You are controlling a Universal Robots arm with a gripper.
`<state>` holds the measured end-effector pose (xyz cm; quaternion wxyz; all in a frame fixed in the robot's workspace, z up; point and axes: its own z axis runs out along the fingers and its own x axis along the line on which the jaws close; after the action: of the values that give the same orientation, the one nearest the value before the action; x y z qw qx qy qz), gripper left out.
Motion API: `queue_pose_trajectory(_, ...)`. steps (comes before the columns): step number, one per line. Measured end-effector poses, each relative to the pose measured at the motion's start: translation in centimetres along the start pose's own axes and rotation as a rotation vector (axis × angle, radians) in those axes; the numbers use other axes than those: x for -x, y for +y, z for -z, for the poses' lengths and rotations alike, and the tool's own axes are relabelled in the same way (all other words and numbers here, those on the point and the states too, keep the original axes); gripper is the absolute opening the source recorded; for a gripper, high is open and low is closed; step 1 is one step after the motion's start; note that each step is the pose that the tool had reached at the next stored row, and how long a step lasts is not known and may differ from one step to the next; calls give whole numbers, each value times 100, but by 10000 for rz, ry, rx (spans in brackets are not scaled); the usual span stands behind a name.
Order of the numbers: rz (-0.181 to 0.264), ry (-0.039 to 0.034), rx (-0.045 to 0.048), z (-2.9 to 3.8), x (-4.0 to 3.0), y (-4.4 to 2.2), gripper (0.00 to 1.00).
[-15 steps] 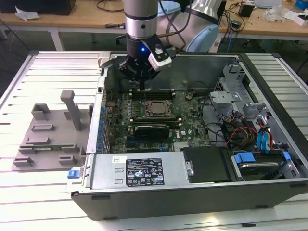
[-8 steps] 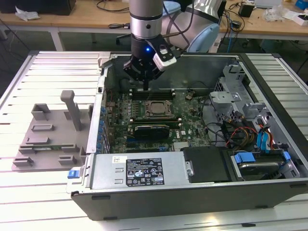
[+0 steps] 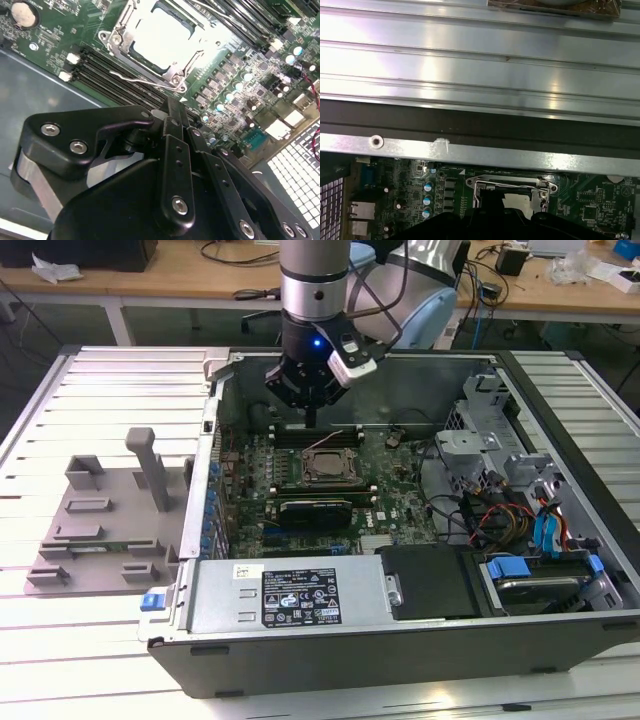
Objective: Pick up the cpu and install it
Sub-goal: 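Install the first cpu locking lever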
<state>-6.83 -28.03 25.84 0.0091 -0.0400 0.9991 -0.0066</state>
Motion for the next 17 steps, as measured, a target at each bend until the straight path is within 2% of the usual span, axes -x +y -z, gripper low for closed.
queue_pose_trajectory(4, 2, -2, 12, -2, 2, -7, 11)
queue_pose_trajectory(5, -3, -10, 124, -4, -1, -28, 11)
queue_pose_trajectory(6, -5, -26, 318, -8, -4, -61, 11)
queue_pose_trajectory(8, -9, -37, 459, -21, -7, -94, 11)
queue_pose_trajectory(9, -9, -41, 486, -50, -8, -99, 11)
queue_pose_trajectory(13, -10, -33, 485, -124, -4, -99, 11)
queue_pose_trajectory(17, -8, -28, 485, -235, 6, -66, 11)
